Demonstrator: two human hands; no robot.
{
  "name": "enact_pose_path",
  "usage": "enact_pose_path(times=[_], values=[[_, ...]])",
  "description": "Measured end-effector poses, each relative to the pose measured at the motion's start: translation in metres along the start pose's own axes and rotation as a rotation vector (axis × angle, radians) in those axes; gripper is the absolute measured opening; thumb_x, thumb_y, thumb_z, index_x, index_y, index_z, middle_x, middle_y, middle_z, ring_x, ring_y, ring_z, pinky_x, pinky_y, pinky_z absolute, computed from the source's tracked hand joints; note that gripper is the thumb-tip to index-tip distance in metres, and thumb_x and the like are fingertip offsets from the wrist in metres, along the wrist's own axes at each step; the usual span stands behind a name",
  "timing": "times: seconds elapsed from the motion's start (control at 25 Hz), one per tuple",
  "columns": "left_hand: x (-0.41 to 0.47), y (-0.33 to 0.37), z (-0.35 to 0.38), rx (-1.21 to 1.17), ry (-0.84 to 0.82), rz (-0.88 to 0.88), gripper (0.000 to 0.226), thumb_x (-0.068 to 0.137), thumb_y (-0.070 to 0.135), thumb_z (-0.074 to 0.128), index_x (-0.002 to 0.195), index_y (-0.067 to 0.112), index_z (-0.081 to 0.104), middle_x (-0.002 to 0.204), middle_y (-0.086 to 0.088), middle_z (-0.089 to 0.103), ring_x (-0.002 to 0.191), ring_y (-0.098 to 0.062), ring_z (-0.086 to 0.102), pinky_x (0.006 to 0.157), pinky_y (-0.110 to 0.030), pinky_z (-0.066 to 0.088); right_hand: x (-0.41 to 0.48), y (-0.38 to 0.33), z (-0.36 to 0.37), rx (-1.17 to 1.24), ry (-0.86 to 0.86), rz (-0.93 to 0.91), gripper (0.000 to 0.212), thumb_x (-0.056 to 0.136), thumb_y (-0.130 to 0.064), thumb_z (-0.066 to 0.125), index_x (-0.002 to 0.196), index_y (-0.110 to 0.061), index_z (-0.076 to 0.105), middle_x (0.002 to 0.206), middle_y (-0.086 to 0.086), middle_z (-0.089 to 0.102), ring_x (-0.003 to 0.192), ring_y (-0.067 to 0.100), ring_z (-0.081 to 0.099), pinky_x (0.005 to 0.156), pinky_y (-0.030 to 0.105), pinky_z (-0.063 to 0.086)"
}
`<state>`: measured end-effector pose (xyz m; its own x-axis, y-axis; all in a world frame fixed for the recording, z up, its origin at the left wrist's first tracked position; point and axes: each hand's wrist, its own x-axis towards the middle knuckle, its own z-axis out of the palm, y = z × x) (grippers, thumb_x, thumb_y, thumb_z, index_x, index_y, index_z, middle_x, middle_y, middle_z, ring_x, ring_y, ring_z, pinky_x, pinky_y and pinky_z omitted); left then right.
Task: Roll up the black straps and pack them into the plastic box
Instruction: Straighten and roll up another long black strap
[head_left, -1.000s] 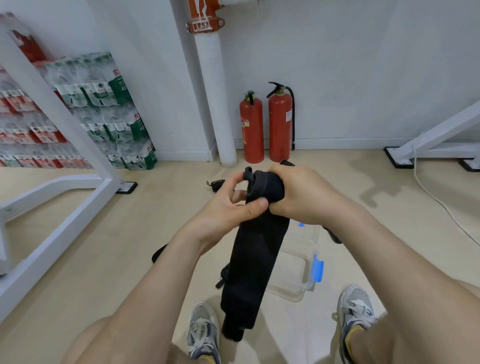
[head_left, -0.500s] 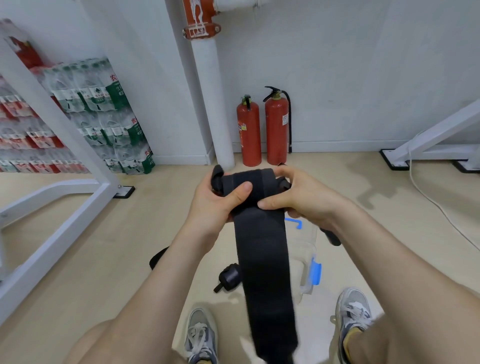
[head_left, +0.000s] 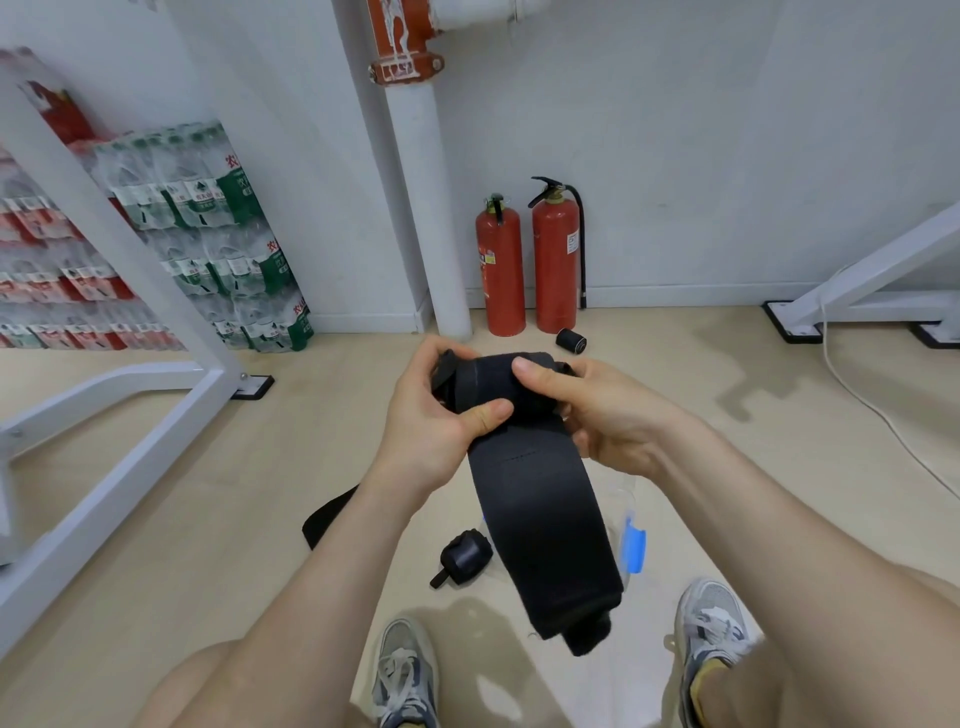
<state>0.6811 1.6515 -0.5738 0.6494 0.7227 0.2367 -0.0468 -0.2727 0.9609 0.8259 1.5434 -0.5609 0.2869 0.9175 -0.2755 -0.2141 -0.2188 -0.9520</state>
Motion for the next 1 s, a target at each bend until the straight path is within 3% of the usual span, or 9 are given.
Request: enact_pose_path(times=[0.08,0.16,0.28,0.4,0.52,0.68,0.84,0.92,1.0], values=[[0.001,-0.001,-0.001,-0.013,-0.028,-0.028,0.046,0.07,0.0,0.085,0.097,0.024,0.056,0.091,0.001,0.067,0.084,-0.012,0.067,0.075,-0.037,0.06,-0.001,0.0,0.002,0.011,0.056,-0.033,0.025,0.086,-0.037,0.07,0.099,-0.015,0.07,0.065,-0.007,0.064,0.047,0.003,0.052,0.042,0.02,0.025],[0.001,0.0,-0.004,-0.103,-0.097,-0.115,0.041,0.071,0.018,0.084,0.101,0.024,0.057,0.094,-0.001,0.069,0.087,-0.018,0.07,0.071,-0.037,0.06,-0.001,-0.001,0.002,0.015,0.085,-0.074,0.024,0.087,-0.027,0.072,0.105,-0.012,0.07,0.065,-0.007,0.064,0.045,0.003,0.052,0.04,0.018,0.023],[0.002,0.005,-0.007,-0.183,-0.149,-0.245,0.04,0.069,0.04,0.076,0.105,0.024,0.066,0.102,-0.005,0.073,0.094,-0.023,0.073,0.07,-0.036,0.059,-0.004,-0.003,0.004,0.005,0.08,-0.131,0.029,0.087,-0.017,0.073,0.114,-0.009,0.067,0.063,-0.009,0.063,0.046,0.003,0.055,0.042,0.017,0.033],[0.001,0.008,-0.009,-0.129,-0.116,-0.166,0.038,0.066,0.032,0.08,0.102,0.024,0.072,0.102,-0.006,0.075,0.097,-0.025,0.072,0.078,-0.041,0.061,-0.009,-0.007,0.004,0.019,-0.001,-0.083,0.03,0.088,-0.025,0.071,0.116,-0.015,0.066,0.072,-0.007,0.068,0.055,0.006,0.061,0.053,0.019,0.041],[0.002,0.007,-0.01,-0.073,-0.091,-0.056,0.038,0.066,0.012,0.084,0.095,0.034,0.074,0.095,0.002,0.074,0.095,-0.02,0.071,0.079,-0.038,0.06,-0.013,-0.011,0.006,-0.054,-0.018,-0.017,0.022,0.094,-0.04,0.06,0.103,-0.02,0.064,0.058,-0.012,0.061,0.042,0.002,0.051,0.041,0.014,0.034],[0.002,0.004,-0.008,-0.106,-0.088,-0.019,0.05,0.067,-0.005,0.082,0.092,0.039,0.077,0.102,0.003,0.075,0.1,-0.021,0.071,0.083,-0.039,0.059,-0.015,-0.011,0.008,-0.003,-0.01,-0.067,0.016,0.096,-0.026,0.06,0.108,-0.016,0.065,0.057,-0.012,0.061,0.04,0.001,0.052,0.036,0.013,0.032],[0.001,0.003,-0.007,-0.058,-0.124,0.057,0.059,0.067,-0.01,0.082,0.095,0.042,0.076,0.11,0.006,0.073,0.109,-0.017,0.067,0.088,-0.033,0.056,-0.018,-0.013,0.007,0.135,-0.024,-0.04,0.015,0.099,-0.024,0.055,0.1,-0.011,0.062,0.055,-0.007,0.062,0.038,0.002,0.055,0.033,0.011,0.035],[0.0,0.001,-0.006,-0.002,-0.139,0.119,0.063,0.066,-0.01,0.081,0.098,0.043,0.075,0.113,0.007,0.072,0.112,-0.014,0.066,0.094,-0.034,0.054,-0.014,-0.009,0.008,0.114,-0.005,-0.03,0.021,0.097,-0.029,0.058,0.099,-0.01,0.065,0.06,-0.005,0.061,0.038,0.003,0.052,0.032,0.011,0.029],[-0.001,-0.002,-0.006,0.02,-0.139,0.112,0.063,0.067,-0.005,0.081,0.105,0.044,0.071,0.117,0.005,0.07,0.112,-0.015,0.065,0.096,-0.04,0.054,-0.006,-0.004,0.007,0.078,0.029,-0.055,0.031,0.091,-0.031,0.066,0.11,-0.007,0.068,0.07,-0.002,0.061,0.044,0.003,0.048,0.035,0.014,0.019]])
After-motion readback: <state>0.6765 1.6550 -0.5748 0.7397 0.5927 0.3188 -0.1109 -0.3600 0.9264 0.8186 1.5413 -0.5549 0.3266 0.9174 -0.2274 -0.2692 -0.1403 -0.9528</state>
